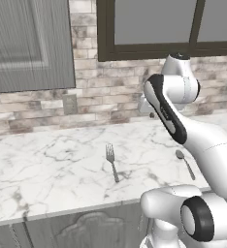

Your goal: Take the fork and place it on the left side of the plate. Then take the spoon and place it on the right side of the plate. Make sure they're directly next to the plate.

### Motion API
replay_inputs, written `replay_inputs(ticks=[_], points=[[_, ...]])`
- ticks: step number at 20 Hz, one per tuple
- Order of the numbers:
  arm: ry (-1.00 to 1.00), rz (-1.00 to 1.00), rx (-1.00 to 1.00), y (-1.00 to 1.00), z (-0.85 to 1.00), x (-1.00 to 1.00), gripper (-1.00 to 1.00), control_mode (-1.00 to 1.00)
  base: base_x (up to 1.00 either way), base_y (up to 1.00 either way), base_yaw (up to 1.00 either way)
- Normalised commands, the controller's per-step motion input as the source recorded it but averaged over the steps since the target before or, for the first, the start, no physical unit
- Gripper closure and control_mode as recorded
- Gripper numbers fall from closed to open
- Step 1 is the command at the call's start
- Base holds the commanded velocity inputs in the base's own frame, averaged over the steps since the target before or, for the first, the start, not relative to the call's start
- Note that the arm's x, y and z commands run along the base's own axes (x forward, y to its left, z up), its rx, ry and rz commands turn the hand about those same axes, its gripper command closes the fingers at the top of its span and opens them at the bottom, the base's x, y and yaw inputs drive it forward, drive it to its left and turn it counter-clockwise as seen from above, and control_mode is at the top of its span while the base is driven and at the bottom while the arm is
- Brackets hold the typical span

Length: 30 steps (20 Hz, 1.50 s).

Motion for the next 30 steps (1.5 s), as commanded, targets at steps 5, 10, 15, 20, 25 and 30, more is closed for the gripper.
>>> replay_inputs(ticks=[5,10,15,20,25,30], points=[[0.0,-0.02,0.0,-0.22,-0.28,-0.06,-1.0,-1.0,0.0,0.0,0.0],[0.02,-0.06,0.0,-0.67,-0.44,-0.01,-1.0,-1.0,0.0,0.0,0.0],[0.05,-0.11,0.0,-0.67,-0.51,0.0,-1.0,-1.0,0.0,0.0,0.0],[0.03,-0.06,-0.05,-0.5,-0.59,0.0,-1.0,-1.0,0.0,0.0,0.0],[0.05,-0.02,-0.06,-0.42,-0.7,0.0,-1.0,-1.0,0.0,0.0,0.0],[0.17,-0.01,0.0,-0.19,-0.6,-0.1,-1.0,-1.0,0.0,0.0,0.0]])
